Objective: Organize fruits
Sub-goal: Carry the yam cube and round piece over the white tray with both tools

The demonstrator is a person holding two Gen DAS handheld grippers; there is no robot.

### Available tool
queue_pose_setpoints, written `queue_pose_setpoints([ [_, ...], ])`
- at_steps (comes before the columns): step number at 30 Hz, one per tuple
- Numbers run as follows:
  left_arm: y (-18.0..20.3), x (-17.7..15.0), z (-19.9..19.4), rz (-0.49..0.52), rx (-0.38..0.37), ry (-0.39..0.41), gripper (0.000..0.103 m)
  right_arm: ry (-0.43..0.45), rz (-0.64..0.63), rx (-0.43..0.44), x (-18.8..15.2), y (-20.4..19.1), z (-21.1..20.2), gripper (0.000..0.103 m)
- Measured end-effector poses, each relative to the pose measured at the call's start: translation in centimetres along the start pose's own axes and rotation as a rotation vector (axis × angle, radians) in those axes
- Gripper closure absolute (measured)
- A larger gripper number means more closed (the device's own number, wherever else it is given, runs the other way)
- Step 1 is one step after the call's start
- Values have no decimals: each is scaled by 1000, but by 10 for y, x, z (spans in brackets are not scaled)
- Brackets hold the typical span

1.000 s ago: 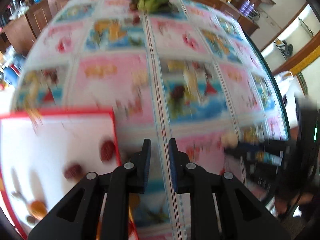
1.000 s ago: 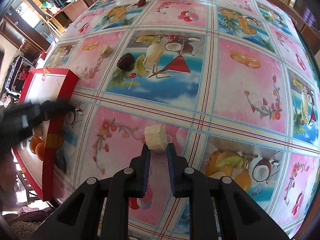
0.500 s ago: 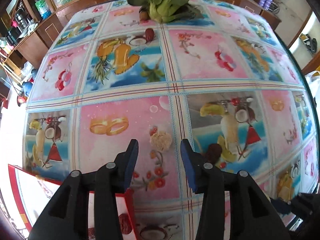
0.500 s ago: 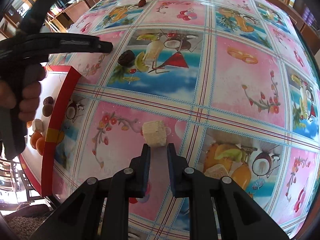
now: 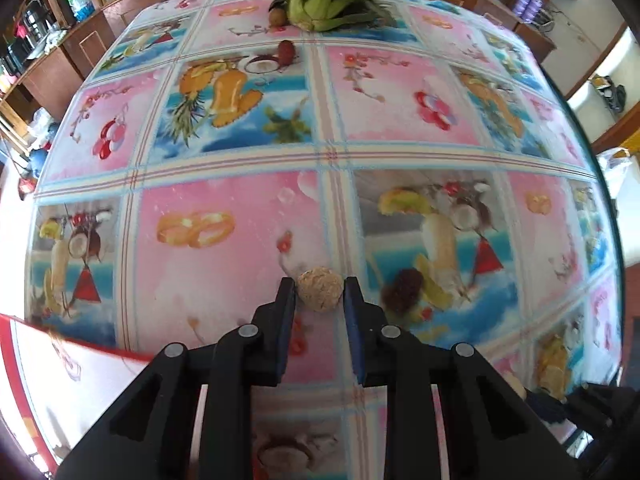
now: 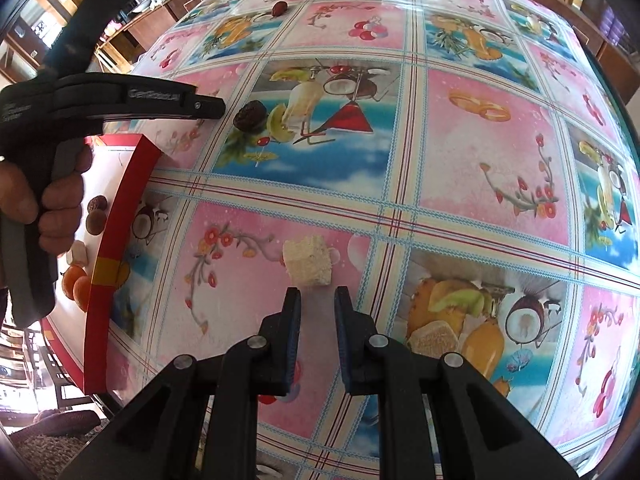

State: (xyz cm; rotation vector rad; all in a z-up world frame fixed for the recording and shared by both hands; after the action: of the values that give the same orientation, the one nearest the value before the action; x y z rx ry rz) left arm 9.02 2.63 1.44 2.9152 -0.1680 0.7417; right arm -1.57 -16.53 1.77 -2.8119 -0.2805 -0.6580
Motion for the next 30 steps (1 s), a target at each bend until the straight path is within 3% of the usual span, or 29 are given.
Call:
queue_pose_setpoints([
  [5,11,-17,-31,11,-40,19,77,-2,-28,-15,-6,-4,-3,88],
  [14,25,-61,-83,91,18,72,77,-16,-182,-94,-10,-22,-2,87],
  [21,5,-91,-109,58,88,88,77,-39,-220,-107,-10,-32,0,94],
  [30,-41,-103,-140,-19,211,140,77,-83,-241,-72,3,-64,14,99],
])
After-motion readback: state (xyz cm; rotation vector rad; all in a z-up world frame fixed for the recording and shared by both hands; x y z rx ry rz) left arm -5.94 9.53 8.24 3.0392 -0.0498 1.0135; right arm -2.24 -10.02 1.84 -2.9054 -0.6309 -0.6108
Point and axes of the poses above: each gripper's, at about its wrist camera, not at the fingertips, and z roughly the way its jaws point, y to its right, x to its top, the point moved 1 cm from there along z, roughly the way its jaws point, and after that the axes turned 11 degrees about y, right-handed, at the moved point
